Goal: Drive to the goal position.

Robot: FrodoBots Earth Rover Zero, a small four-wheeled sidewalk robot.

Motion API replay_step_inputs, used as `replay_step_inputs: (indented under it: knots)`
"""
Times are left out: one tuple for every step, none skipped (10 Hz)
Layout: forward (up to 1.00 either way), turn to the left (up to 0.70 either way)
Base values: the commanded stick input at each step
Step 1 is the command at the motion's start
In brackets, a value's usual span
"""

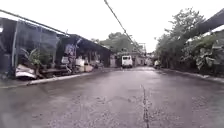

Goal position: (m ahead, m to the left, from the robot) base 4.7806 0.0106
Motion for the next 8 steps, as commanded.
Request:
replay_step_inputs:
  knots:
    - [1.00, 0.00]
    - [1.00, 0.00]
    - [1.00, 0.00]
    - [1.00, 0.00]
    - [1.00, 0.00]
    - [1.00, 0.00]
    - [1.00, 0.00]
    - [1.00, 0.00]
